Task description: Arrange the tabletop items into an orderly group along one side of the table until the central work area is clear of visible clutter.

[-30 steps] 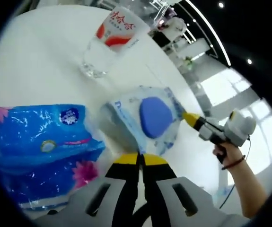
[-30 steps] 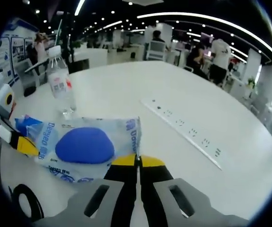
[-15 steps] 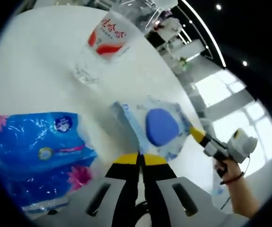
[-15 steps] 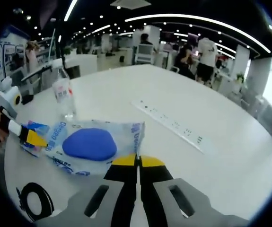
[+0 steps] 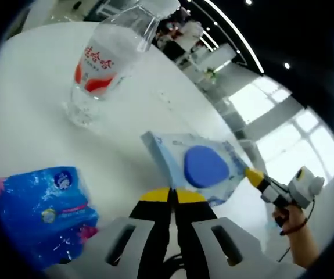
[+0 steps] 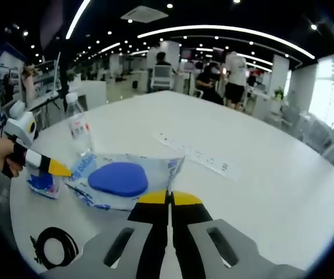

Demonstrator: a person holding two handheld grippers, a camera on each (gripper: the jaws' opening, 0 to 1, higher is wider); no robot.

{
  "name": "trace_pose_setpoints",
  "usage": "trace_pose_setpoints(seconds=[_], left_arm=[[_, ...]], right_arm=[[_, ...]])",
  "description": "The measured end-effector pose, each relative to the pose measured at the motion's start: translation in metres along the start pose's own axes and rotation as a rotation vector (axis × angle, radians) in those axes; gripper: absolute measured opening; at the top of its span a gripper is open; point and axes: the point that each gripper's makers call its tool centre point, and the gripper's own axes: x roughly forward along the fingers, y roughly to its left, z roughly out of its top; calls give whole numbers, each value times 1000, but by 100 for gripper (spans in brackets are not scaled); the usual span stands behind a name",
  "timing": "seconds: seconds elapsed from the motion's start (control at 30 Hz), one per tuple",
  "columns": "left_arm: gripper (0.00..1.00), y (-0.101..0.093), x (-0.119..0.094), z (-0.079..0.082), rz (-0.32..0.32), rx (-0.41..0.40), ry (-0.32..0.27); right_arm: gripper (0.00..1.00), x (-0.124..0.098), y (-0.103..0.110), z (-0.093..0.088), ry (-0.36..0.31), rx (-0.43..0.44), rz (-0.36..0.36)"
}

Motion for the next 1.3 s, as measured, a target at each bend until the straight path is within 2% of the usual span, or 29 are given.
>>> trace_pose_setpoints(seconds=[0.3,0.5,0.73,0.9,1.17,1.3], left_arm=[[0,-10,11,9,-29,43,-13],[0,-20,18,12,-53,126,-26],[0,-25,27,13,-71,134,-28],[0,-22,33,8,-76,137,-16],[0,-15,37,7,-67,183,-13],[0,-10,39,6,-76,186,-32]], right_arm=[[1,-19,-9,-6,-39,59,-85],[1,-29,-13,-20,-47,114,-127],[1,-38,-16,-34,-77,173,-167],[1,-40,-15,-45,-80,218,-184],[1,-36,-5,-65,-89,287,-187],[1,-32,-4,-73,-97,320,-185]])
